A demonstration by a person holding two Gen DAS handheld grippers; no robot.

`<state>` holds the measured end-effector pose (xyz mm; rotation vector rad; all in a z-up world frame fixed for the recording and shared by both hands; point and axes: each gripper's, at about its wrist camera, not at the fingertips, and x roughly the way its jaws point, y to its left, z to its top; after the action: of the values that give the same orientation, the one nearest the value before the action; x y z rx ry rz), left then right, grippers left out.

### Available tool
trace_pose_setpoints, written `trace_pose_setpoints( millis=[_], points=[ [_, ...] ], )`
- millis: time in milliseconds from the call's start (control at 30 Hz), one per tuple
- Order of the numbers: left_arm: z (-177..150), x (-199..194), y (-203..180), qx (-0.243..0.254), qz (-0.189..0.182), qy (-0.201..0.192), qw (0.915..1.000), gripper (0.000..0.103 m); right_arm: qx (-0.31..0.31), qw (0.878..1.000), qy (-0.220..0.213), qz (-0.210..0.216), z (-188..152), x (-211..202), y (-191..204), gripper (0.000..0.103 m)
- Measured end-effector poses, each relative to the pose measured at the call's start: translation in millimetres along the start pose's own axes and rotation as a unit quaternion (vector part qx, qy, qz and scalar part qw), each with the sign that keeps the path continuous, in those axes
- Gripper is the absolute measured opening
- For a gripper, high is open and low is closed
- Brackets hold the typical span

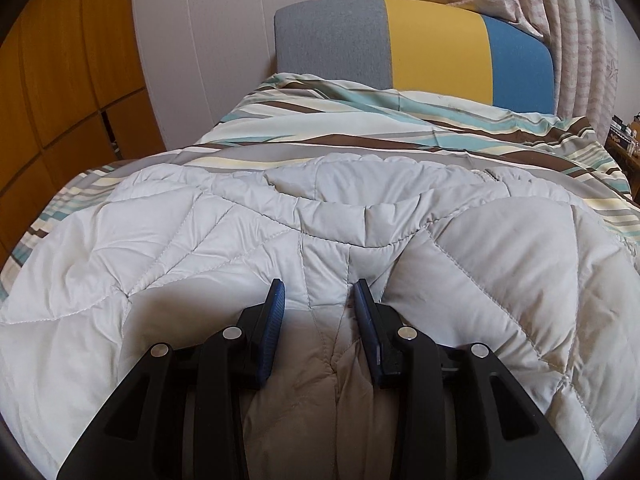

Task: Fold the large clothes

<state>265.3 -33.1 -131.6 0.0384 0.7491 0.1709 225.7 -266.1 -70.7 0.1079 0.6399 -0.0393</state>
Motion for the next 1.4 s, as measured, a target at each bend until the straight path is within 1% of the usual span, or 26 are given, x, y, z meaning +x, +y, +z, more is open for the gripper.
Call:
trace_pose_setpoints(
  millis=[67, 133, 200, 233, 300, 433, 633, 800, 933, 1000, 1033, 1067, 1100, 1133, 1167, 1200, 1267, 1333, 1400],
  points=[
    [-1.2, -1.3, -0.2, -0.002, -0.002, -0.001, 1.0, 0.036, 0.003, 0.999, -0.001, 0.034, 4.2, -2.4, 24.9, 0.066],
    [-1.7, -2.0, 2.0, -0.006, -0.006, -0.001, 1.0, 0.036, -0.008, 0.998, 0.01, 0.054, 4.2, 7.1, 50.3, 0.066],
    [-1.9, -2.1, 4.0, -0.011, -0.011, -0.002, 0.9999, 0.036, -0.023, 0.998, 0.024, 0.056, -0.3, 23.3, 69.3, 0.065],
    [-2.0, -2.3, 4.9, -0.012, -0.012, -0.002, 0.9999, 0.036, -0.027, 0.998, 0.036, 0.048, -6.8, 35.6, 75.8, 0.065],
    [-2.1, -2.5, 5.2, -0.012, -0.012, -0.003, 0.9998, 0.036, -0.026, 0.998, 0.048, 0.038, -21.2, 53.9, 77.6, 0.066],
    [-2.5, -2.8, 4.7, -0.011, -0.011, -0.004, 0.9999, 0.036, -0.023, 0.998, 0.051, 0.039, -39.4, 70.5, 74.2, 0.068],
    [-2.5, -2.7, 1.3, -0.008, -0.004, -0.005, 1.0, 0.036, -0.036, 0.997, 0.067, 0.032, -46.2, 89.1, 80.0, 0.069],
    [-2.4, -3.0, -0.1, -0.006, -0.002, -0.004, 1.0, 0.036, -0.037, 0.997, 0.067, 0.03, -48.3, 88.1, 80.0, 0.07],
    [-0.6, -3.2, -1.5, -0.002, 0.002, 0.005, 1.0, 0.036, -0.035, 0.996, 0.072, 0.033, -47.5, 88.0, 79.5, 0.071],
    [1.7, -6.5, -1.6, 0.002, 0.003, 0.01, 0.9999, 0.04, -0.032, 0.996, 0.075, 0.036, -45.7, 85.1, 78.3, 0.074],
    [3.0, -9.9, -0.4, 0.003, -0.001, 0.013, 0.9999, 0.046, -0.028, 0.996, 0.076, 0.041, -44.5, 82.3, 76.3, 0.079],
    [4.8, -16.3, 1.7, 0.002, -0.01, 0.018, 0.9998, 0.056, -0.022, 0.995, 0.076, 0.052, -42.1, 77.7, 73.4, 0.081],
    [6.1, -21.6, 3.6, -0.001, -0.017, 0.02, 0.9997, 0.062, -0.016, 0.995, 0.076, 0.062, -39.9, 72.3, 71.3, 0.083],
    [7.3, -31.1, 7.1, -0.012, -0.027, 0.017, 0.9994, 0.073, -0.013, 0.995, 0.074, 0.068, -38.4, 67.0, 69.2, 0.083],
    [7.5, -38.1, 9.7, -0.022, -0.035, 0.012, 0.9991, 0.076, -0.009, 0.995, 0.067, 0.074, -36.5, 56.6, 66.5, 0.083],
    [6.6, -50.3, 12.1, -0.033, -0.051, 0.004, 0.9981, 0.076, -0.008, 0.995, 0.061, 0.074, -33.6, 44.6, 64.5, 0.083],
    [2.6, -69.8, 11.8, -0.032, -0.068, -0.011, 0.9971, 0.076, -0.009, 0.995, 0.047, 0.082, -32.8, 19.7, 59.8, 0.083],
    [-7.2, -88.6, 6.3, -0.013, -0.06, -0.031, 0.9976, 0.076, -0.009, 0.995, 0.029, 0.096, -36.5, -4.7, 54.8, 0.083],
    [-15.5, -95.5, -0.4, 0.001, -0.06, -0.041, 0.9974, 0.076, -0.019, 0.995, 0.023, 0.097, -42.4, -16.5, 53.2, 0.081]
  ],
)
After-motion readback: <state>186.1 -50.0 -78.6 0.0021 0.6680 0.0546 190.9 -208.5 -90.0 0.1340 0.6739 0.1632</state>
